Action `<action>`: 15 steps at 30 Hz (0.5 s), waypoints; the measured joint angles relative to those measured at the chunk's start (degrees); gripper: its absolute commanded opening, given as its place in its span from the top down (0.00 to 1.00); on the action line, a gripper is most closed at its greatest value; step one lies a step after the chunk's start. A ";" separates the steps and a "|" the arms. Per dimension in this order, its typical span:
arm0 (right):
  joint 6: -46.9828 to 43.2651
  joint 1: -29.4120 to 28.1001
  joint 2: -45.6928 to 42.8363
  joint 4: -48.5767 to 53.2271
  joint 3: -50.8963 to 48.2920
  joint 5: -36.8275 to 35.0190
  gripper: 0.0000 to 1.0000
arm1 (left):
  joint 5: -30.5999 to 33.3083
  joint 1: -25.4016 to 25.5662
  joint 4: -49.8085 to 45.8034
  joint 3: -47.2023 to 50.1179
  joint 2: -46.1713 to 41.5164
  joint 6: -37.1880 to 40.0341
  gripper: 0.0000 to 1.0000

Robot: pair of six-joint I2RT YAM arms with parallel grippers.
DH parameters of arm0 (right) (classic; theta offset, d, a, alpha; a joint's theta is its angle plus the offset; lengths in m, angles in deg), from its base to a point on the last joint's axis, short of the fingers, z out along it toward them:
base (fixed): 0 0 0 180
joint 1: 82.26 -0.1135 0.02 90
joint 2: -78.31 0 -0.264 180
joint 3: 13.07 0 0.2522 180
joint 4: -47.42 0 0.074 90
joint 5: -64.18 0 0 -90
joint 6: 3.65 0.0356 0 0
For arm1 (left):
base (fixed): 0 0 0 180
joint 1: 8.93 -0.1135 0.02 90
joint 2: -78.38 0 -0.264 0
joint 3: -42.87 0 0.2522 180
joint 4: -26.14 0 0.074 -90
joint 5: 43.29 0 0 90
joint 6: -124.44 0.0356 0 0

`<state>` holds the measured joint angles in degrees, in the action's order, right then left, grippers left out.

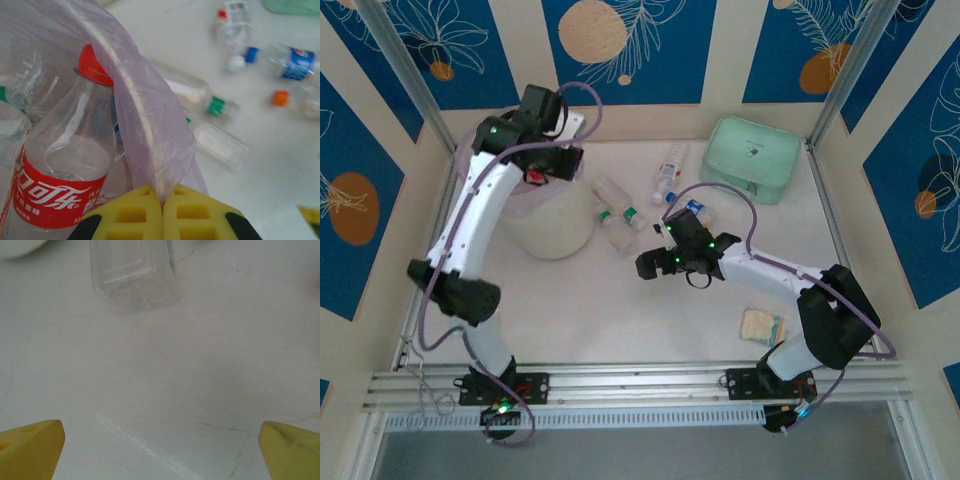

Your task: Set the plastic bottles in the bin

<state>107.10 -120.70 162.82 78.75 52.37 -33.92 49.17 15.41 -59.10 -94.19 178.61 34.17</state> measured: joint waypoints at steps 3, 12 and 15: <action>0.00 0.44 0.00 -0.44 -0.81 0.26 0.00 | -0.28 3.37 0.76 7.10 -6.38 -1.53 1.00; 0.24 2.69 -0.39 -0.63 -2.10 0.68 0.00 | 2.08 9.68 6.19 21.20 -13.86 -4.90 0.84; 0.28 3.37 -1.53 -0.81 -2.75 0.94 0.00 | 3.15 9.70 6.32 21.81 -14.45 -5.42 0.67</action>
<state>107.38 -117.33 161.29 77.94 49.62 -32.98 52.31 25.11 -52.79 -72.38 164.16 28.75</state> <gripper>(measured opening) 0.999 0.228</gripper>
